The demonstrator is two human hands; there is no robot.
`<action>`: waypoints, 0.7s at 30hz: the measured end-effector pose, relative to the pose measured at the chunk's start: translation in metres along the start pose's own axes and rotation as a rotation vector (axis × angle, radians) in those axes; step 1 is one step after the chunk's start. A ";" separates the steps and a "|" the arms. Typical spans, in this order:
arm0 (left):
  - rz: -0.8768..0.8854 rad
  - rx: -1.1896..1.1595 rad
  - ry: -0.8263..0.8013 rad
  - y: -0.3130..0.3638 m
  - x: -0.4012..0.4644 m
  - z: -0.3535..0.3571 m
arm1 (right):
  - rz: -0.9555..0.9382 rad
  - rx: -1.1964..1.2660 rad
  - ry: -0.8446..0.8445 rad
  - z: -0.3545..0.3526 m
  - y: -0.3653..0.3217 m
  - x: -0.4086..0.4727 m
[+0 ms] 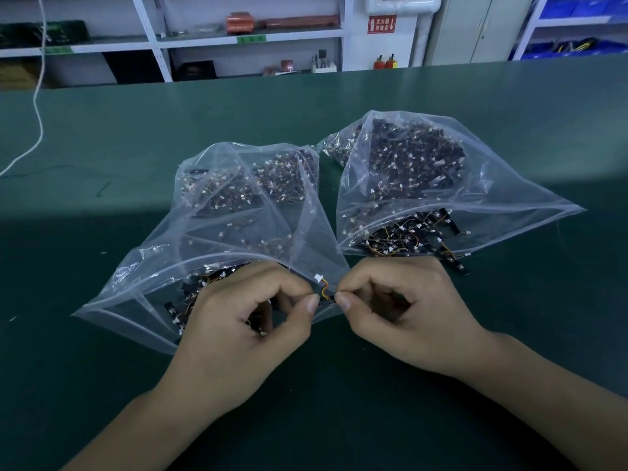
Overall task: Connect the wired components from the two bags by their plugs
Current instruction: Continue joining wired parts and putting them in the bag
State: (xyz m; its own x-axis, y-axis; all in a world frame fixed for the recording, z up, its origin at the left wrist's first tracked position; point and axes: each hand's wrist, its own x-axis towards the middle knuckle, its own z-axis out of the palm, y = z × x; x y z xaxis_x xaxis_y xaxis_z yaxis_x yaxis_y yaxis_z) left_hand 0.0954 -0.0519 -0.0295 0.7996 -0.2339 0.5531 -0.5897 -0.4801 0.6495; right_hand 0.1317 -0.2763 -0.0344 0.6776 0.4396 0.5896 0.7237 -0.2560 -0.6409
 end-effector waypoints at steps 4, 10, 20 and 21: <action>0.012 0.007 -0.010 0.000 0.000 0.000 | -0.007 0.026 -0.004 0.000 -0.001 -0.001; 0.034 0.023 -0.010 -0.001 0.000 0.001 | 0.022 0.035 -0.030 -0.001 0.000 -0.002; -0.009 0.024 0.044 -0.002 -0.001 -0.001 | 0.382 -0.109 0.077 -0.035 0.034 0.010; -0.009 0.027 0.047 -0.002 -0.001 -0.002 | 0.438 -0.156 0.085 -0.038 0.038 0.011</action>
State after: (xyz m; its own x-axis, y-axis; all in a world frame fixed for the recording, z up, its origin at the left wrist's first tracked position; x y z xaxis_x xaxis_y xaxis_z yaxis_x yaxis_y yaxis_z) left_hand 0.0960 -0.0493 -0.0306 0.7985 -0.1898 0.5713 -0.5784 -0.5050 0.6406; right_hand 0.1718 -0.3142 -0.0337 0.9270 0.1910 0.3228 0.3742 -0.5307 -0.7605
